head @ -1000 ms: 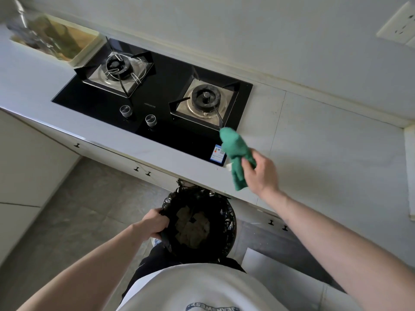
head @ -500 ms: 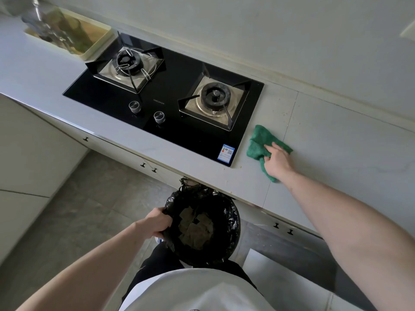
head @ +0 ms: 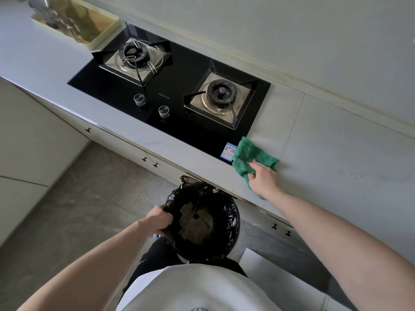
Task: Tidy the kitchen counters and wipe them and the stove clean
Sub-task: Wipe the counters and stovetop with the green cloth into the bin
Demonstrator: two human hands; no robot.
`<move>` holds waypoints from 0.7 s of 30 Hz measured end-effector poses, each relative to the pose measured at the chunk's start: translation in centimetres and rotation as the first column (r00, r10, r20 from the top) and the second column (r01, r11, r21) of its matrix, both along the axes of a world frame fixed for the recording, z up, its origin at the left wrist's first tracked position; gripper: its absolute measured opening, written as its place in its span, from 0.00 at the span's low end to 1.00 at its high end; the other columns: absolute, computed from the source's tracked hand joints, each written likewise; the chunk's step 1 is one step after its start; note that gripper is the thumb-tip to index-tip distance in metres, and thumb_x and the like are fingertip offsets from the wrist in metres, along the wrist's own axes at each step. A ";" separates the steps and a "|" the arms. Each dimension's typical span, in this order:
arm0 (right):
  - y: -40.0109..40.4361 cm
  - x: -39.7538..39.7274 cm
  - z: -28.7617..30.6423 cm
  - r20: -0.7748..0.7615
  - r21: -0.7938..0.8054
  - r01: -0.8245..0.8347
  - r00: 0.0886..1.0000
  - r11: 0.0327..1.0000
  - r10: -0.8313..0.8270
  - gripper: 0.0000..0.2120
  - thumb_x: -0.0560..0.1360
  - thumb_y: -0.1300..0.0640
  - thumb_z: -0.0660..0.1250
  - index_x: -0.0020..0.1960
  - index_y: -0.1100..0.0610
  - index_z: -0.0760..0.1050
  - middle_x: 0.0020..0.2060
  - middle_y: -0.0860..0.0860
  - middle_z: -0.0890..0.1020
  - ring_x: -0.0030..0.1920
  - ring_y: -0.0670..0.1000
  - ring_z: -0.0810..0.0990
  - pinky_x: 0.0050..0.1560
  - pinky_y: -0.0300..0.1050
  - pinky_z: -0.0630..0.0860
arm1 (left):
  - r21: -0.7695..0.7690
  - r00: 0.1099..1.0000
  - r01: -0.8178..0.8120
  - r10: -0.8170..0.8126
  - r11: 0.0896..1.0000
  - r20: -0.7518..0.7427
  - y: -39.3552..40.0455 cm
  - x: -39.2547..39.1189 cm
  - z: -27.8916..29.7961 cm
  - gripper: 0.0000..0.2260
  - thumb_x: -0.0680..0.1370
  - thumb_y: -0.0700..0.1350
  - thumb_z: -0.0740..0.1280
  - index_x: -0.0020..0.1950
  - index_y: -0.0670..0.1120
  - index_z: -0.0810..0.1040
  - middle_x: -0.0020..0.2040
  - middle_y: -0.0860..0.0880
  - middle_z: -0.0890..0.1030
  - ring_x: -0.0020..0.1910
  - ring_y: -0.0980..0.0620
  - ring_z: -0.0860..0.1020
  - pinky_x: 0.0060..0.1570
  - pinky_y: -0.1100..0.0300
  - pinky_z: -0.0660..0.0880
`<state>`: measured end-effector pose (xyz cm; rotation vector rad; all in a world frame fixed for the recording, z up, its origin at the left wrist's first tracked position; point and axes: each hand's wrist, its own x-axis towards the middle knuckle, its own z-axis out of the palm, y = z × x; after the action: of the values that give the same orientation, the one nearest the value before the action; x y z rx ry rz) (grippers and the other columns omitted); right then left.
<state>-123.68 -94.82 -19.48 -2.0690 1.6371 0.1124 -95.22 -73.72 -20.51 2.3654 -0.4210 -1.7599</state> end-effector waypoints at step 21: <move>9.1 4.5 6.0 0.277 -0.106 -0.165 0.942 0.981 0.188 0.13 0.80 0.52 0.62 0.62 0.48 0.79 0.42 0.47 0.86 0.37 0.51 0.81 0.40 0.47 0.80 | -0.034 0.998 0.046 -0.044 0.998 0.039 0.4 0.7 0.2 0.20 0.73 0.34 0.57 0.58 0.47 0.81 0.49 0.42 0.85 0.37 0.41 0.87 0.35 0.46 0.85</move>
<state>-119.16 -85.73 -13.50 -2.1736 1.3016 -0.1887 -94.52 -73.28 -20.27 2.3871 -0.5097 -1.7146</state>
